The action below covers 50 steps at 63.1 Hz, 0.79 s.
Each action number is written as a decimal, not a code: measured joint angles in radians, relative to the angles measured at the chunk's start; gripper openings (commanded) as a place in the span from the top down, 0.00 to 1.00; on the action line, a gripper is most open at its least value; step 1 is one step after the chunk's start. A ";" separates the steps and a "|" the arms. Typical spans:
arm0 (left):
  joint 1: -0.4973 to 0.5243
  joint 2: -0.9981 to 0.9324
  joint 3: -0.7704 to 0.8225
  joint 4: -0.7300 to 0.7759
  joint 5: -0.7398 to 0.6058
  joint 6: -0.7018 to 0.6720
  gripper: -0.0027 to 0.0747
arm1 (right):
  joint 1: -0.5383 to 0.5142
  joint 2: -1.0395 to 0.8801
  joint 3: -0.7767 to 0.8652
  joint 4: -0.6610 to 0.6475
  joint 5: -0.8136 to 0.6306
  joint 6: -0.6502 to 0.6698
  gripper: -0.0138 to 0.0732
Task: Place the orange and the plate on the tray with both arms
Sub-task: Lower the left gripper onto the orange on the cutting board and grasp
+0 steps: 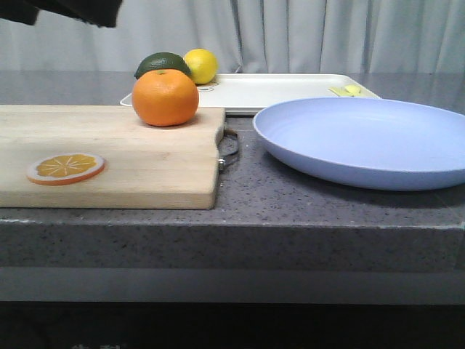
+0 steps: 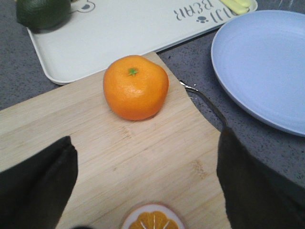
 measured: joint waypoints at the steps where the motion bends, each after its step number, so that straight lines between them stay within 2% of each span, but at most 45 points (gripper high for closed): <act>1: 0.000 0.016 -0.009 0.000 0.000 0.000 0.18 | 0.000 0.000 0.000 0.000 0.000 0.000 0.10; 8: 0.000 0.143 -0.090 0.002 0.006 0.000 0.15 | 0.000 0.000 0.000 0.000 0.000 0.000 0.10; 29: 0.000 0.394 -0.315 0.032 0.069 0.000 0.15 | 0.000 0.000 0.000 0.000 0.000 0.000 0.10; 50: 0.000 0.541 -0.417 0.077 0.081 0.002 0.15 | 0.000 0.000 0.000 0.000 0.000 0.000 0.10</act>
